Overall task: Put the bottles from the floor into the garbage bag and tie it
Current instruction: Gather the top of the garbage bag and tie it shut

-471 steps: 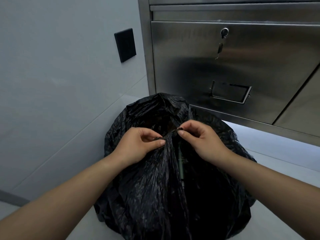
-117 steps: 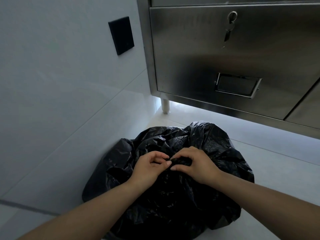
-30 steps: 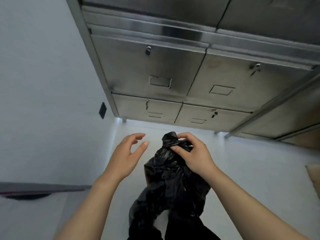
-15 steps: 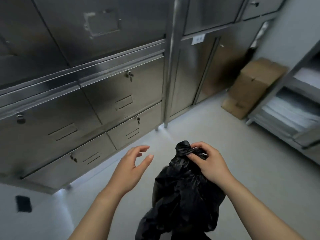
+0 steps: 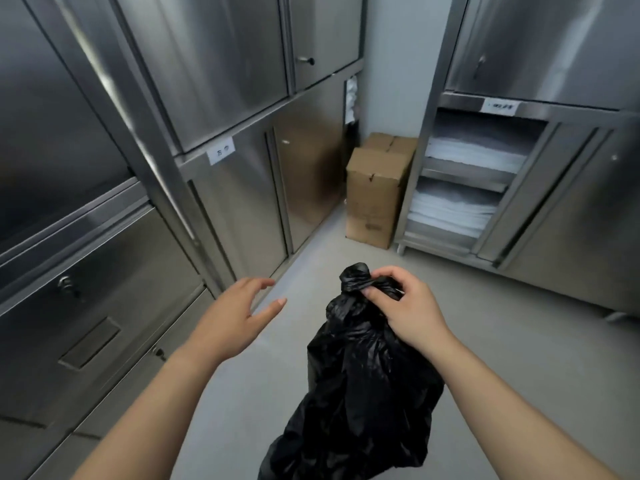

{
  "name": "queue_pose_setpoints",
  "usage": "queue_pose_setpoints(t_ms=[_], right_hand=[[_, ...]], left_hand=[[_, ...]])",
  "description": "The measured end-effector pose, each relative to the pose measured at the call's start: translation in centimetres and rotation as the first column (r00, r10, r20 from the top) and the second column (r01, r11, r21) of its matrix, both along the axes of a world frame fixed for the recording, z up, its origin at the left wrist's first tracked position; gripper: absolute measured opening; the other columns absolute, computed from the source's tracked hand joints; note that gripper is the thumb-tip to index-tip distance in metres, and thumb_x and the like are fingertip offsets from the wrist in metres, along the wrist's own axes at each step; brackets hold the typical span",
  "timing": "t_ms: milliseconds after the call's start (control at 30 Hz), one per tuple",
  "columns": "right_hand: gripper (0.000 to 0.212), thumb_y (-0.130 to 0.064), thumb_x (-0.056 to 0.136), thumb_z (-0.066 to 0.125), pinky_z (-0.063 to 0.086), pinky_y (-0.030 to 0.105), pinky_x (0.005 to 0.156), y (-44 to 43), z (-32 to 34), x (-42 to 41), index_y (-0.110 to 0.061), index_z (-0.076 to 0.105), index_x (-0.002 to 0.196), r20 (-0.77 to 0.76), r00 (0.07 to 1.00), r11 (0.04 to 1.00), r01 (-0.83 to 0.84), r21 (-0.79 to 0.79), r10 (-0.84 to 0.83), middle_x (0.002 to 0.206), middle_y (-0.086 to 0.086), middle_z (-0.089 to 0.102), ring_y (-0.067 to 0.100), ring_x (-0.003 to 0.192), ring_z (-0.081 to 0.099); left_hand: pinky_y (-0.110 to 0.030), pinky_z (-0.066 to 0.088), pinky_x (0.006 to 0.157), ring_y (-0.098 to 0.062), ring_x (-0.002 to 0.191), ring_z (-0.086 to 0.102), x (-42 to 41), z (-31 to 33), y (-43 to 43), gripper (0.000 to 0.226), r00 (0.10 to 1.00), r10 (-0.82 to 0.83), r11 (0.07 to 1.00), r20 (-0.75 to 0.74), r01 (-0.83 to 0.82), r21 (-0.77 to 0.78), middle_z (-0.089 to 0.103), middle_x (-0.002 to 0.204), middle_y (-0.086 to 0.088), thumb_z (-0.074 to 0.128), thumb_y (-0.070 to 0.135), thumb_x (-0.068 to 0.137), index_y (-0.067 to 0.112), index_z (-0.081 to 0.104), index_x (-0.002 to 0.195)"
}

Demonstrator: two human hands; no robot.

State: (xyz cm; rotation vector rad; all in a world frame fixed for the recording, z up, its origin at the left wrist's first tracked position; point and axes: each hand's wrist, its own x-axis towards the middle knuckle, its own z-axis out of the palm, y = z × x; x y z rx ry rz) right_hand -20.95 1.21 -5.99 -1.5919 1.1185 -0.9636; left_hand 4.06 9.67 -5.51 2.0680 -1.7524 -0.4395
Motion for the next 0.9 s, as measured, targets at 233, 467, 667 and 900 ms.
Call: queue_pose_setpoints(t_ms=[233, 467, 667, 900], right_hand=[[0.022, -0.022, 0.078, 0.073, 0.039, 0.004, 0.053, -10.2, 2.6, -0.1, -0.039, 0.059, 0.073, -0.086, 0.995, 0.993, 0.045, -0.110, -0.054, 0.074, -0.015, 0.065, -0.010, 0.060, 0.056], [0.019, -0.027, 0.078, 0.072, 0.036, 0.003, 0.056, -24.7, 7.5, 2.3, -0.038, 0.058, 0.073, -0.232, 0.959, 0.955, 0.093, -0.283, -0.162, 0.077, -0.020, 0.062, -0.007, 0.070, 0.056], [0.017, -0.027, 0.076, 0.073, 0.038, 0.012, 0.060, -36.9, 12.9, 4.4, -0.036, 0.059, 0.072, -0.237, 0.921, 0.900, 0.203, -0.386, -0.309, 0.074, -0.019, 0.062, 0.000, 0.069, 0.056], [0.011, -0.028, 0.077, 0.073, 0.047, 0.021, 0.070, -47.4, 16.0, 6.7, -0.031, 0.062, 0.078, -0.143, 0.902, 0.849, 0.316, -0.424, -0.408, 0.079, -0.011, 0.066, 0.005, 0.072, 0.060]], left_hand=[[-0.027, 0.041, 0.091, -0.009, 0.117, 0.049, 0.6, 2.3, -10.7, 0.054, 0.986, -0.093, 0.995, 0.136, 0.096, -0.016, 0.051, 0.130, 0.008, 0.040, 0.062, 0.086, 0.028, 0.047, 0.128], [-0.031, 0.046, 0.091, -0.012, 0.115, 0.052, 5.0, 2.9, -23.2, 0.066, 0.953, -0.181, 0.982, 0.243, 0.189, -0.012, 0.051, 0.131, 0.007, 0.032, 0.073, 0.081, 0.029, 0.046, 0.128], [-0.026, 0.043, 0.088, -0.009, 0.110, 0.052, 8.1, 3.4, -35.2, 0.065, 0.957, -0.261, 0.959, 0.129, 0.272, -0.075, 0.050, 0.132, 0.009, 0.034, 0.071, 0.081, 0.029, 0.046, 0.129], [-0.026, 0.043, 0.095, -0.006, 0.116, 0.048, 7.5, 1.8, -46.4, 0.056, 0.897, -0.443, 0.894, 0.006, 0.442, -0.070, 0.051, 0.129, 0.011, 0.042, 0.065, 0.084, 0.028, 0.049, 0.127]])
